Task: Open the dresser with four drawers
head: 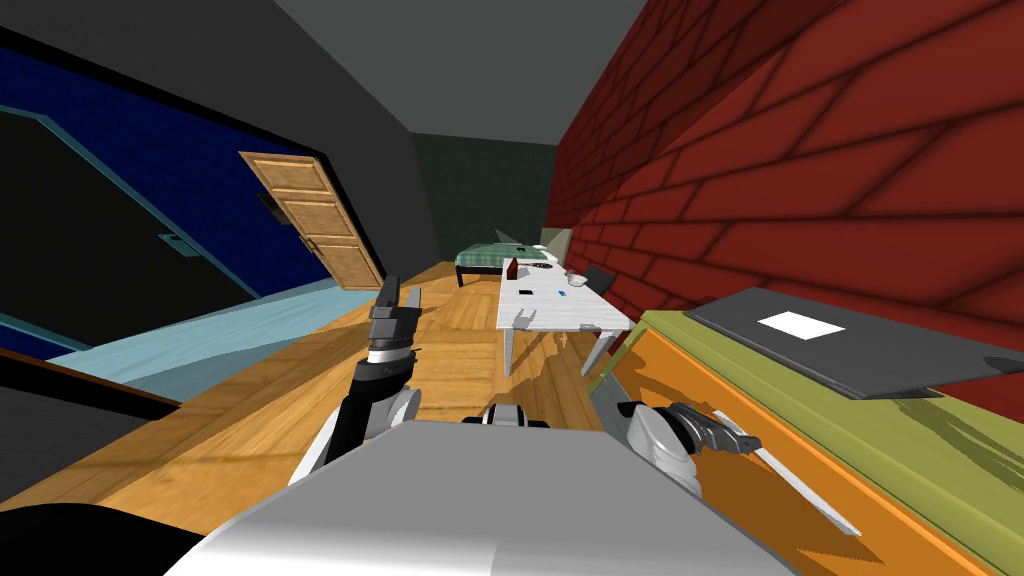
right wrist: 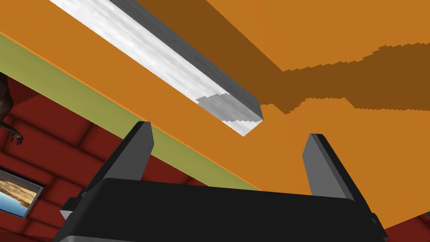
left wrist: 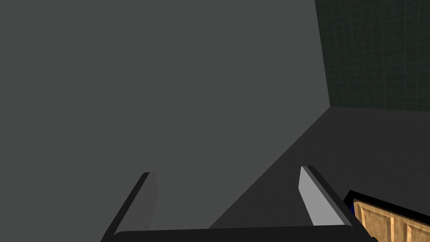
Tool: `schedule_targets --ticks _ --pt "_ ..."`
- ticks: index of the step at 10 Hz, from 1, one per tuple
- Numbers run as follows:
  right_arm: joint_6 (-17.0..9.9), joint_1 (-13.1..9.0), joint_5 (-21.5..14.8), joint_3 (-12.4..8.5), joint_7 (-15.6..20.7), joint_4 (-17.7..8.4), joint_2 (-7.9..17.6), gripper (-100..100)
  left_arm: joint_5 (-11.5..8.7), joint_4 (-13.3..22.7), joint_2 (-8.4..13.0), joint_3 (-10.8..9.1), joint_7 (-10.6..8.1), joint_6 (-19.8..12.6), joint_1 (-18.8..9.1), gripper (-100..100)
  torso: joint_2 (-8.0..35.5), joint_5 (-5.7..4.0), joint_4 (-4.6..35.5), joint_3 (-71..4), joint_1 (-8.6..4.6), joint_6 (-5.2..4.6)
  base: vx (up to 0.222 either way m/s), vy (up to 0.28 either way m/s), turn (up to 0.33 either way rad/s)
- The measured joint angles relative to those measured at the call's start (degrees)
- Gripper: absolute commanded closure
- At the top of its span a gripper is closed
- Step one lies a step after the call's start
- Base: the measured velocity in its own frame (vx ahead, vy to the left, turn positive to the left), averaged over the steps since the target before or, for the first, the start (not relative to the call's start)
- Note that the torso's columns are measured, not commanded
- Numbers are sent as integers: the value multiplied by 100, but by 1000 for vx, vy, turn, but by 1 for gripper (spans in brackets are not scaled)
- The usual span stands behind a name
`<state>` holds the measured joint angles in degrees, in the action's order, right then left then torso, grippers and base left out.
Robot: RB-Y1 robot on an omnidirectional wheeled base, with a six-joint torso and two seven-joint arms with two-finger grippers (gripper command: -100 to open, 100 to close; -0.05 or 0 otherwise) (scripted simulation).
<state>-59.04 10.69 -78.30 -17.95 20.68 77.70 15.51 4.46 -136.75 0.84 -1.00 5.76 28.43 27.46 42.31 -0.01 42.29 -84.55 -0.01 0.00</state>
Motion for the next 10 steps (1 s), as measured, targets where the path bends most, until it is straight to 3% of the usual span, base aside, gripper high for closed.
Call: schedule_targets --ticks 4,5,10 --pt "107 -185 181 -34 -389 119 25 -100 0 0 0 0 0 0 0 0 -14 1 -4 -8 7 0 -49 -33 4" --pt "106 -184 180 -34 -387 118 25 100 0 0 0 0 0 0 1 0 -19 4 -6 -12 12 1 0 0 0" --pt "37 -218 179 -18 -261 234 -57 100 0 -1 -2 2 0 0 0 0 0 3 1 1 9 0 -25 157 3"
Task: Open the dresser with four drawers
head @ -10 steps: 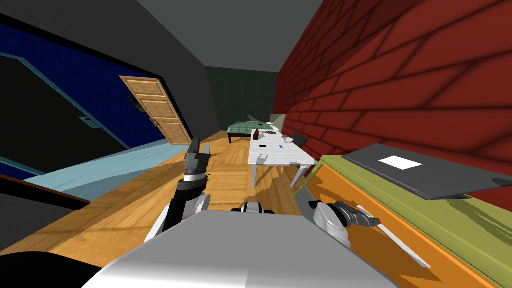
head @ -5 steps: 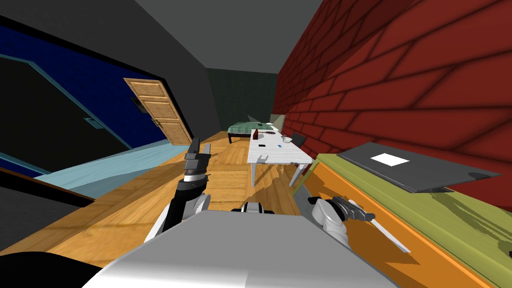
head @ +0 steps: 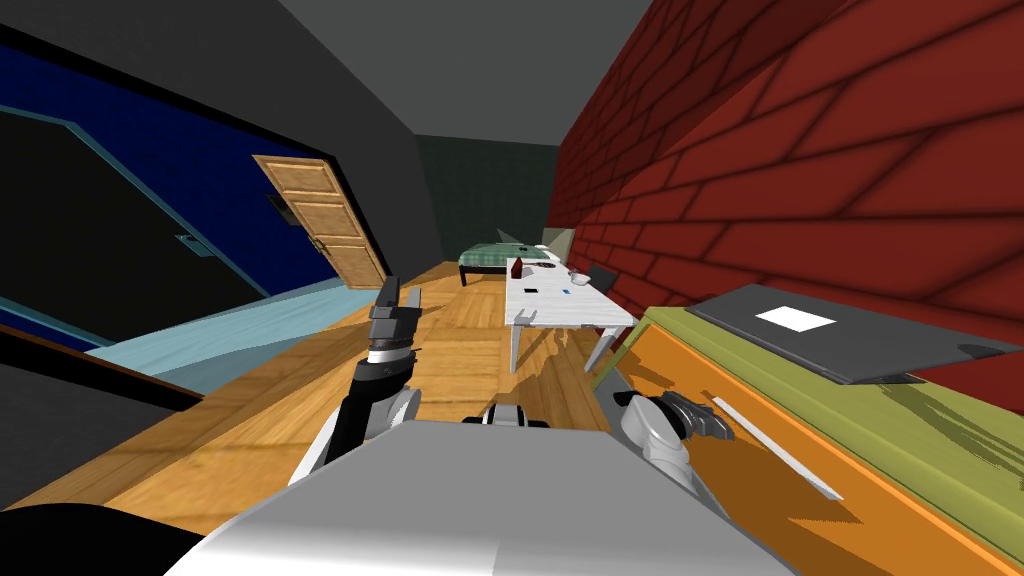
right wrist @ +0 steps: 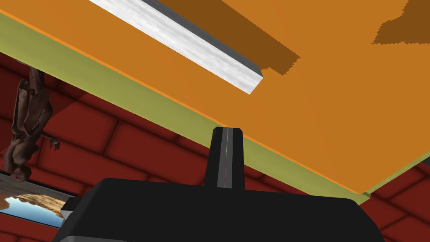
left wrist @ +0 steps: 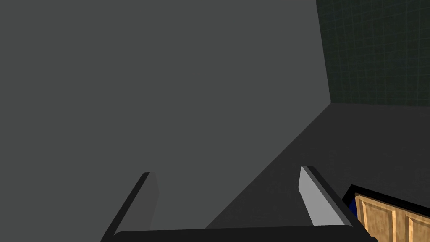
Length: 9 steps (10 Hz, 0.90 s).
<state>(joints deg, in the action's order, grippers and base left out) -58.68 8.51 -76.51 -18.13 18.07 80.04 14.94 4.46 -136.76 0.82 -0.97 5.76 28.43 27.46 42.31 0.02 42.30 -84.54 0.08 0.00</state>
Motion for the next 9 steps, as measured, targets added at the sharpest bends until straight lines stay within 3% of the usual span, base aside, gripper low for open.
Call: schedule_targets --ticks 1,2,7,8,9 --pt "-3 0 0 2 7 4 -5 -100 0 0 1 -1 0 0 0 0 -10 -11 -3 -7 -44 -1 14 -66 -11" --pt "10 -1 2 -1 -24 -11 5 -100 0 0 3 -3 0 0 1 0 -17 -24 -5 -11 -85 -2 30 -145 0" --pt "86 -9 44 -28 -143 -85 67 -100 0 0 3 -3 0 0 1 0 -1 6 -1 -2 9 0 5 -133 -5" --pt "94 -10 49 -31 -143 -89 71 100 0 0 2 -3 0 0 1 0 -3 2 -2 -3 14 1 0 -13 1" --pt "93 -10 48 -31 -143 -88 71 100 0 0 2 -2 0 0 1 0 -3 5 -1 -3 18 0 -3 106 -22"
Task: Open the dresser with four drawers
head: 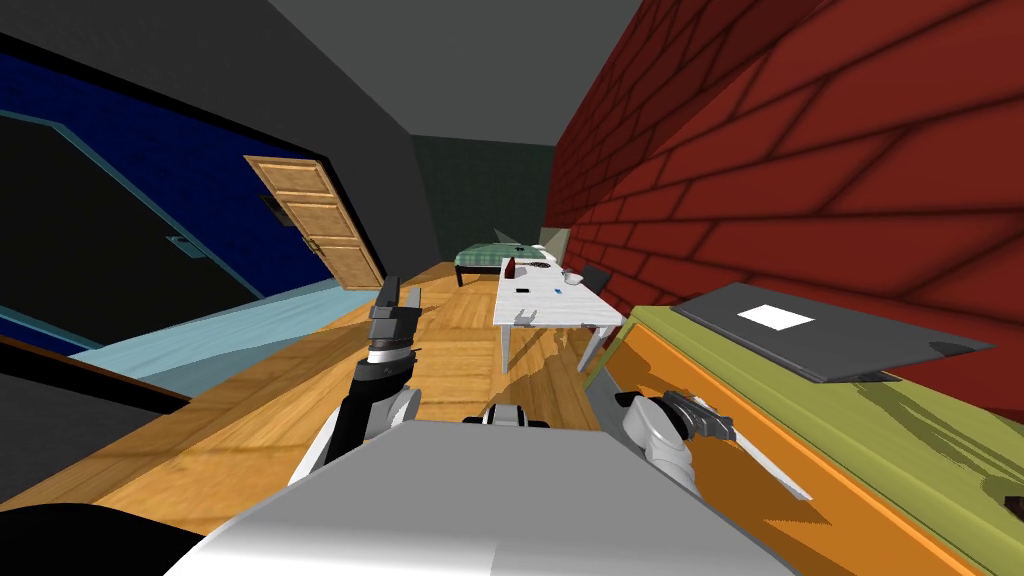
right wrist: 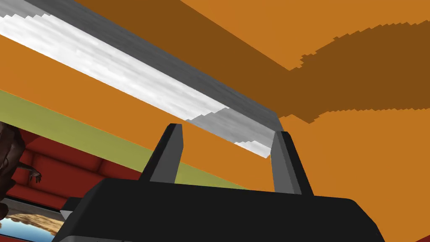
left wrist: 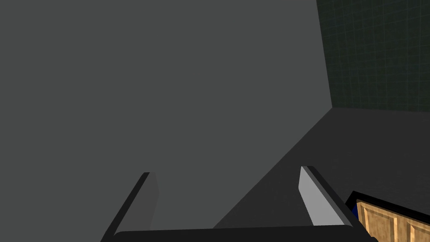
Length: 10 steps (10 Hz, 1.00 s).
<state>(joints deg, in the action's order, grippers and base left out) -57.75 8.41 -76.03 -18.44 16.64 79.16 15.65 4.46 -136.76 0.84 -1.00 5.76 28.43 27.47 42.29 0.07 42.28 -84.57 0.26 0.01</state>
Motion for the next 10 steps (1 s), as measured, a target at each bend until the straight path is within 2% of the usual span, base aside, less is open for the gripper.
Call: schedule_targets --ticks 1,4,5,7,10 --pt "-36 -7 -11 -7 26 28 -14 100 0 0 -1 1 0 0 0 0 -16 -14 -5 -2 6 19 -24 214 25" --pt "-75 -31 -10 23 116 105 -96 100 0 0 -2 2 0 0 -1 0 8 -8 2 5 -30 -1 -38 168 8" --pt "-79 -31 -11 26 120 107 -102 -100 0 0 -1 1 0 0 -1 0 0 -17 1 1 -68 -2 10 -64 -5" --pt "-58 -21 -26 15 65 81 -80 -100 0 0 2 -2 0 0 1 0 -19 -27 -5 -11 -89 -2 43 -152 2" --pt "-37 -16 -47 6 -2 45 -54 -100 0 0 1 -1 0 0 1 0 6 1 1 3 9 0 41 -131 -6"
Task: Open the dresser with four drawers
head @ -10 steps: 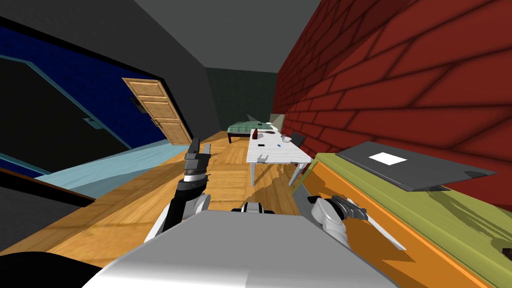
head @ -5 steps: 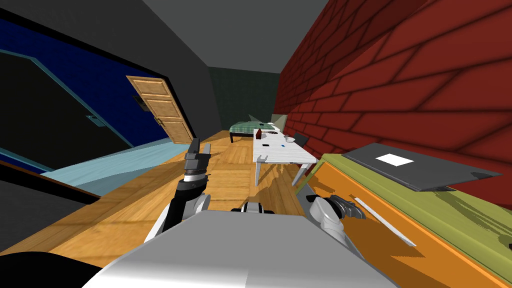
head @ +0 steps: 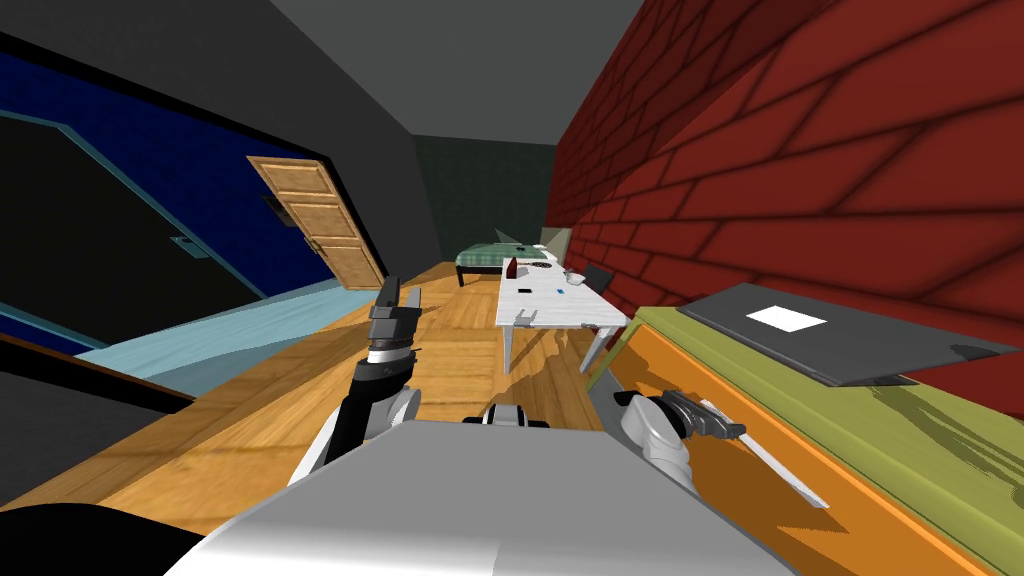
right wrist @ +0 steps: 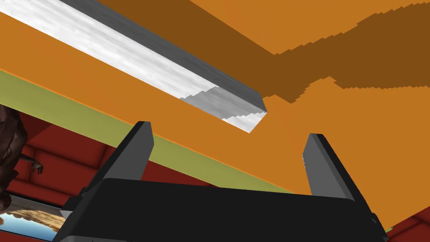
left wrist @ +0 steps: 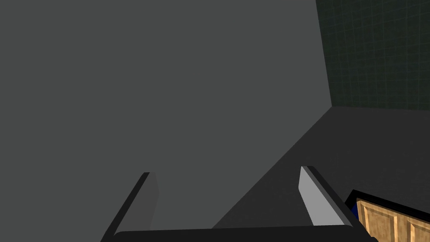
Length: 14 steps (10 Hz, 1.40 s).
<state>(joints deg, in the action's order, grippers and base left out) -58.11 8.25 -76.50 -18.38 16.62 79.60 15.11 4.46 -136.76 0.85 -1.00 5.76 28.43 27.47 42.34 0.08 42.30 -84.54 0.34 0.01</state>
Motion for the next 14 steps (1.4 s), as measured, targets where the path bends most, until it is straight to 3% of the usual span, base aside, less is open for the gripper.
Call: schedule_targets --ticks 1,2,7,8,10,13,14 --pt "23 -4 27 -8 -6 -28 16 -100 0 0 0 0 0 0 0 0 1 -1 2 2 -21 -1 21 -77 1" --pt "30 -5 31 -11 -8 -31 20 100 0 0 0 0 0 0 0 0 3 -4 1 2 -15 0 4 -13 2" --pt "-45 -38 27 9 118 83 -71 100 0 0 -3 3 0 0 -1 0 0 -9 0 0 -37 -1 -20 152 5" --pt "-49 -39 27 10 126 86 -76 -100 0 0 -1 2 0 0 -1 0 -3 -17 0 -1 -72 -2 -11 -74 -13" --pt "-24 -11 2 7 64 62 -54 -100 0 0 1 -1 0 0 0 0 -16 -28 -4 -8 -99 -2 16 -161 -4" --pt "15 -13 20 -11 27 19 -13 -100 0 0 0 0 0 0 0 0 -4 -1 0 -2 -21 -1 7 -92 -6" --pt "22 -14 24 -14 30 17 -8 100 0 0 0 0 0 0 -1 0 -3 -3 0 -1 -12 0 1 -14 1"
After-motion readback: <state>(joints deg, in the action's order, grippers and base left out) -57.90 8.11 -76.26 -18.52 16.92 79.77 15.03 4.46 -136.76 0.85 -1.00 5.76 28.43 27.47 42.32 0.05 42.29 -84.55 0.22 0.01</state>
